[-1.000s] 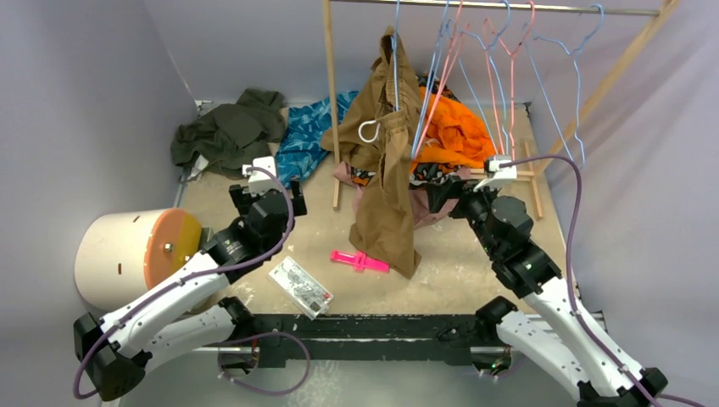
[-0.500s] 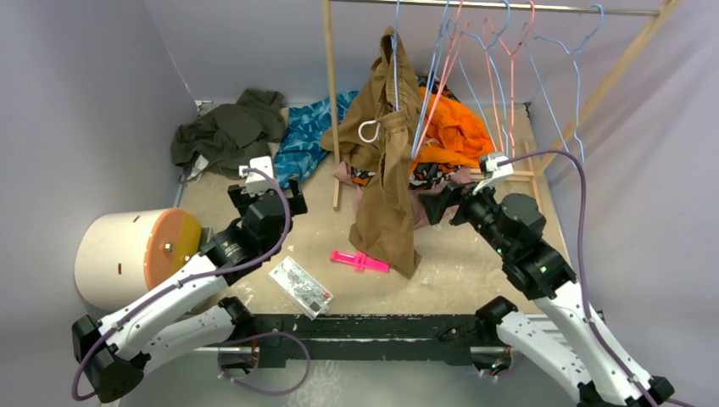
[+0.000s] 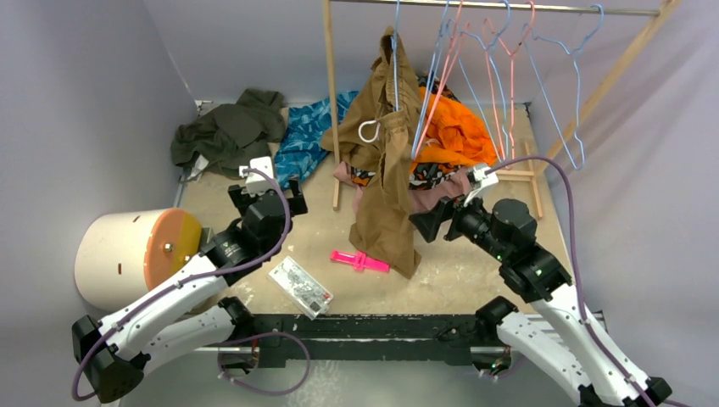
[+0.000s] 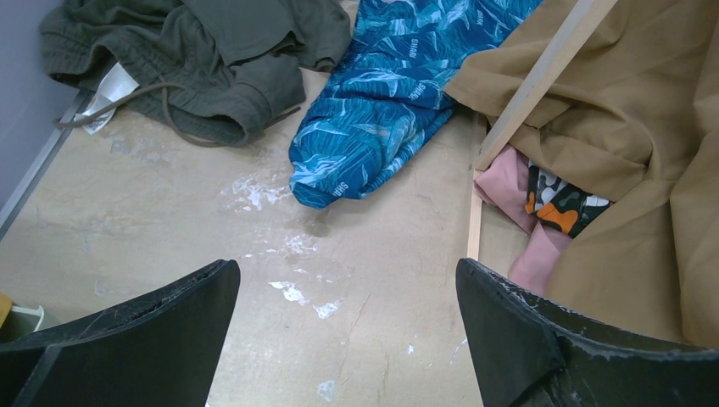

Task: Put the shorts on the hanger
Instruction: Move the shorts from the center of the board.

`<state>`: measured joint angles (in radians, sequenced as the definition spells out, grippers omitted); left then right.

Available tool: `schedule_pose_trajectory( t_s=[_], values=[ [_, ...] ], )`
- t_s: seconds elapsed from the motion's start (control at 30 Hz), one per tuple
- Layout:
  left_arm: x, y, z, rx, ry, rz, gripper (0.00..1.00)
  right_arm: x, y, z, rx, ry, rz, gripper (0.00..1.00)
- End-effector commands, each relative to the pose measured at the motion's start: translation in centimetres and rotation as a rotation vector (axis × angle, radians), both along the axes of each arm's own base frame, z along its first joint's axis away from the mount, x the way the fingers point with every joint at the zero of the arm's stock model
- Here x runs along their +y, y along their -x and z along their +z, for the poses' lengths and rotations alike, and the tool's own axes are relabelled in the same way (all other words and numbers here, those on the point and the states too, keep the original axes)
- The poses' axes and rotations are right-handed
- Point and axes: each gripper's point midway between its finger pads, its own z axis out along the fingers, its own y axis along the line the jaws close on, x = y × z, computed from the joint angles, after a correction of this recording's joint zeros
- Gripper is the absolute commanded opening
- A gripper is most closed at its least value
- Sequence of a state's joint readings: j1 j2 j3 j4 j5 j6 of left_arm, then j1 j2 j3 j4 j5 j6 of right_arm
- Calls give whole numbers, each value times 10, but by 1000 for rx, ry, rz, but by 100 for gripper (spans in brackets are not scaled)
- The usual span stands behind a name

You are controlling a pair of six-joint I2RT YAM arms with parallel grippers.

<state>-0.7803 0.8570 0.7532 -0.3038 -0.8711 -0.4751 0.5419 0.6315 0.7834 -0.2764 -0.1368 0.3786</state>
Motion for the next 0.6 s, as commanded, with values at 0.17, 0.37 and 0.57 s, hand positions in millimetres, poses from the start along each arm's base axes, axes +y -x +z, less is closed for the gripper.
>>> schedule_pose_trajectory(
  t_s=[0.17,0.37,0.57],
  values=[
    [1,-2,1,-9,-13,8,99,-32,-18,-20,89,-157,-315,88],
    [-4,-4,-3,10,-23,-4,98,-46,-34,-56,195,-163,-488,82],
    [-7,-4,-5,21,-25,-19,98,-54,-68,-89,291,-129,-597,75]
  ],
)
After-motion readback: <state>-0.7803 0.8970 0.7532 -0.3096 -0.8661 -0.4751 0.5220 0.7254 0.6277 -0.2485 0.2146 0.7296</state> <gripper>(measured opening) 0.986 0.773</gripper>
